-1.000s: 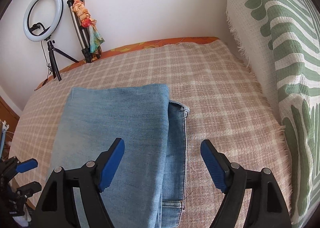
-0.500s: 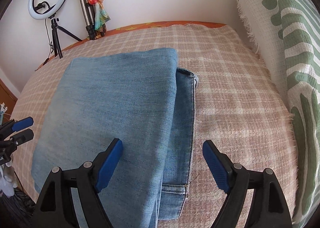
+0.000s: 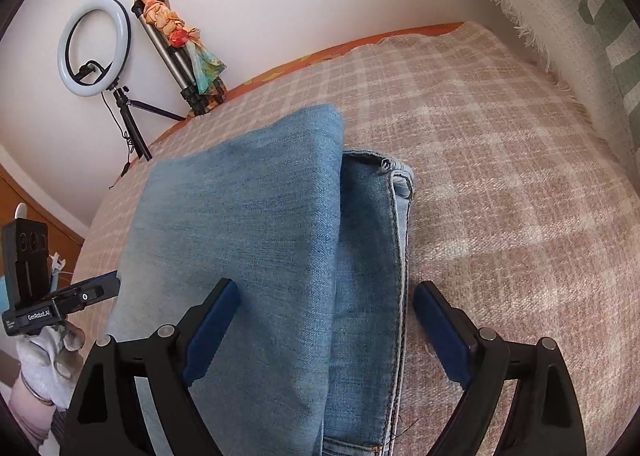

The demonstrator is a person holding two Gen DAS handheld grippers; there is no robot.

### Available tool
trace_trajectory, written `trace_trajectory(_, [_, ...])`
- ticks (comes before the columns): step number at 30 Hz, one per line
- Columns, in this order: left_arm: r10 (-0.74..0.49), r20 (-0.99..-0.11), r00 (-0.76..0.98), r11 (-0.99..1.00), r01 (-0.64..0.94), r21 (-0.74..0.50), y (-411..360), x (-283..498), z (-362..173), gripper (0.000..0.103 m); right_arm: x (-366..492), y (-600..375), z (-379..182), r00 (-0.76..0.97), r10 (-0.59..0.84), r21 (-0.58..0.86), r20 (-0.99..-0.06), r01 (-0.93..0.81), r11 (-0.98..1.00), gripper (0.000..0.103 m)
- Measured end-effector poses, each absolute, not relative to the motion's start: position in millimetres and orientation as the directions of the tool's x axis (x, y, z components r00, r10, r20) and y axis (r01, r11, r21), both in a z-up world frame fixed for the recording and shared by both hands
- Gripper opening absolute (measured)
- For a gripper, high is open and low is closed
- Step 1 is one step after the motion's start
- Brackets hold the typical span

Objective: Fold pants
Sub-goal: 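Grasp the folded jeans edge with the left tool while the right tool grasps it too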

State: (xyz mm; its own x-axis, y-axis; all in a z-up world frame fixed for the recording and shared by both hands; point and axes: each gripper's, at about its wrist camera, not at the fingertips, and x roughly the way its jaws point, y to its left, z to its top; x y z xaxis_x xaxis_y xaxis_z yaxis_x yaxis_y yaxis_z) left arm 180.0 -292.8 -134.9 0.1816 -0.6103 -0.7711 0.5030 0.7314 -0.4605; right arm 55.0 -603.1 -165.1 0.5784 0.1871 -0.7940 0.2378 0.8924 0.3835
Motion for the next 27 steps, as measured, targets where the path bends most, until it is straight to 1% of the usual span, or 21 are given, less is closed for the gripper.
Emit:
trace_trajectory(3, [-0.627,-0.763,0.154,0.722,0.482,-0.496,-297.2,187.0,-142.1,0.056,58.0,-602.3,-165.3,0.583,0.217,0.400,-0.783,0.204,0.894,0.092])
trace_trajectory(5, [-0.637,-0.757,0.144,0.716,0.473,-0.512,-298.8,189.6,-145.8,0.056,60.7,-602.7,-166.4,0.584,0.253,0.426,-0.772,0.178,0.887,0.084])
trace_trajectory(7, [-0.646,-0.752,0.132,0.708,0.470,-0.526,-300.9,190.7,-149.5,0.056,63.3,-604.0,-167.8,0.588,0.275,0.447,-0.761,0.166,0.879,0.082])
trace_trajectory(8, [-0.652,-0.748,0.125,0.703,0.469,-0.535,-301.7,191.5,-151.5,0.056,64.3,-604.0,-168.8,0.588,0.292,0.462,-0.755,0.159,0.873,0.077])
trace_trajectory(9, [-0.660,-0.741,0.124,0.698,0.466,-0.544,-301.9,192.3,-152.8,0.056,64.0,-605.3,-170.1,0.594,0.306,0.483,-0.744,0.161,0.861,0.075])
trace_trajectory(11, [-0.667,-0.735,0.125,0.692,0.468,-0.549,-303.8,193.8,-153.3,0.056,65.0,-605.7,-171.8,0.607,0.317,0.516,-0.728,0.182,0.837,0.066])
trace_trajectory(12, [-0.667,-0.735,0.124,0.692,0.471,-0.548,-306.3,194.3,-153.1,0.056,65.7,-604.4,-172.7,0.605,0.316,0.519,-0.730,0.192,0.833,0.063])
trace_trajectory(15, [-0.663,-0.738,0.128,0.691,0.484,-0.538,-314.5,194.3,-152.0,0.055,66.5,-600.1,-170.0,0.602,0.291,0.496,-0.743,0.206,0.843,0.056])
trace_trajectory(16, [-0.662,-0.738,0.130,0.691,0.486,-0.535,-316.0,194.1,-151.9,0.055,66.2,-600.0,-169.5,0.608,0.300,0.511,-0.735,0.206,0.835,0.048])
trace_trajectory(17, [-0.662,-0.738,0.131,0.693,0.483,-0.535,-317.5,193.8,-152.0,0.053,66.1,-599.5,-168.8,0.613,0.304,0.522,-0.729,0.210,0.827,0.043])
trace_trajectory(18, [-0.661,-0.739,0.134,0.695,0.480,-0.535,-318.1,193.5,-152.2,0.051,65.9,-598.9,-167.5,0.613,0.298,0.518,-0.731,0.215,0.828,0.041])
trace_trajectory(20, [-0.660,-0.738,0.139,0.697,0.481,-0.532,-320.9,191.1,-150.9,0.037,66.0,-595.4,-162.2,0.614,0.287,0.503,-0.735,0.210,0.838,0.030])
trace_trajectory(21, [-0.656,-0.739,0.151,0.699,0.490,-0.521,-323.4,188.3,-148.6,0.034,66.2,-593.1,-158.5,0.617,0.281,0.496,-0.735,0.206,0.844,0.026])
trace_trajectory(23, [-0.642,-0.744,0.187,0.706,0.524,-0.477,-327.8,181.8,-141.3,0.022,66.5,-586.5,-151.5,0.617,0.258,0.468,-0.744,0.204,0.860,0.024])
trace_trajectory(25, [-0.631,-0.744,0.221,0.711,0.548,-0.441,-331.5,176.4,-134.6,0.017,66.6,-580.7,-146.2,0.617,0.235,0.444,-0.751,0.208,0.872,0.023])
trace_trajectory(27, [-0.625,-0.741,0.245,0.715,0.561,-0.417,-333.0,172.9,-128.9,0.015,65.4,-576.1,-139.7,0.624,0.219,0.427,-0.750,0.204,0.881,0.022])
